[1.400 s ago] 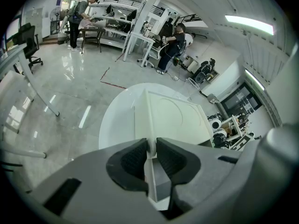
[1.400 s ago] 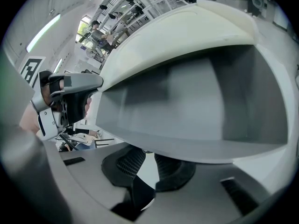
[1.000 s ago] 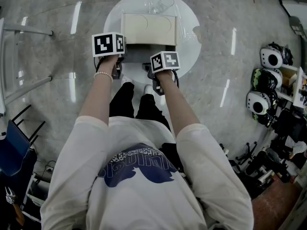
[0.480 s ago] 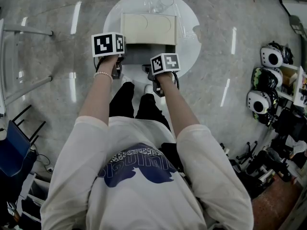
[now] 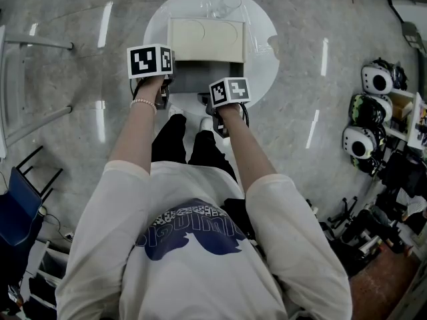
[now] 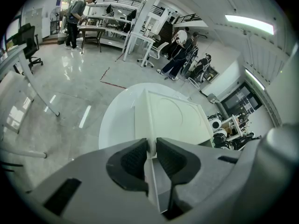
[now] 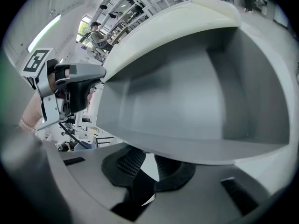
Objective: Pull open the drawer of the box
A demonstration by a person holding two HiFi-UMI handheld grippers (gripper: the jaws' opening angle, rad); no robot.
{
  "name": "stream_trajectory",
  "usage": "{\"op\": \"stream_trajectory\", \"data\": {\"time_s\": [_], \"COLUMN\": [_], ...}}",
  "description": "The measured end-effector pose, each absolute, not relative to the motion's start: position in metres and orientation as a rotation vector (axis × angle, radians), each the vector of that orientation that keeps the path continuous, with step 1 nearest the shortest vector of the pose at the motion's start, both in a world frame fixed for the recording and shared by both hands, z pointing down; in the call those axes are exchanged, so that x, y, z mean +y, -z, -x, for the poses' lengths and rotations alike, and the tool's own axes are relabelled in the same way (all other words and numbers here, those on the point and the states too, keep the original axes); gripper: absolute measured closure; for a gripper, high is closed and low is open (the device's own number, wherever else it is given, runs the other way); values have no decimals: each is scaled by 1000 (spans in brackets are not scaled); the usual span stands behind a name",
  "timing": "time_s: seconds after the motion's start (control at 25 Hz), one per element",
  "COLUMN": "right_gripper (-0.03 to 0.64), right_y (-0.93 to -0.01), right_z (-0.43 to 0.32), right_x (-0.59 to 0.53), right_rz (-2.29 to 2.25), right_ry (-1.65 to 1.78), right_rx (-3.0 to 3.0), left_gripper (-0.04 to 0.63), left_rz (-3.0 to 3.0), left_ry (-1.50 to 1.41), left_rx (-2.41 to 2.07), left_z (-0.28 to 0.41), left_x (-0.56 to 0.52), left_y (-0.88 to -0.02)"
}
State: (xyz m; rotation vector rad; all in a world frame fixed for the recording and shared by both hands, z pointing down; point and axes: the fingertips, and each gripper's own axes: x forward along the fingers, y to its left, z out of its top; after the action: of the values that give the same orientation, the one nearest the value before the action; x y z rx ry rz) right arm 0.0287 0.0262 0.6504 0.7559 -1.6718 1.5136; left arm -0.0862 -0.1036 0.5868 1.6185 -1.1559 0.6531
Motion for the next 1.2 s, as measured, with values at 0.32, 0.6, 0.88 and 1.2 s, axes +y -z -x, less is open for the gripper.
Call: {"op": "stream_trajectory", "data": {"time_s": [0.32,0.6,0.88,1.2], "right_gripper": [563,563,563,563], "right_y": [-651,-650,-652,-652], "right_z": [-30,-30,-31,-32], "right_x": [31,33,40,45], "right_rz": [-749,-745,-742,-736], "right_ry": [-1510,-1513,-1518,-1519], "right_rx": [-1673,-1673,-1666,-1664], "left_gripper": [522,522,520,522], "left_rz": [-1617,-1614,-1612,-1609], "left_ry": [-653,-650,-650,-651], "left_rx": [-1158,-1161,-1160,-1162], "left_z": [87,86,87,87], "left_x": [-103,-104,-104,-104], "left_y": [-587,-586,-587,-586]}}
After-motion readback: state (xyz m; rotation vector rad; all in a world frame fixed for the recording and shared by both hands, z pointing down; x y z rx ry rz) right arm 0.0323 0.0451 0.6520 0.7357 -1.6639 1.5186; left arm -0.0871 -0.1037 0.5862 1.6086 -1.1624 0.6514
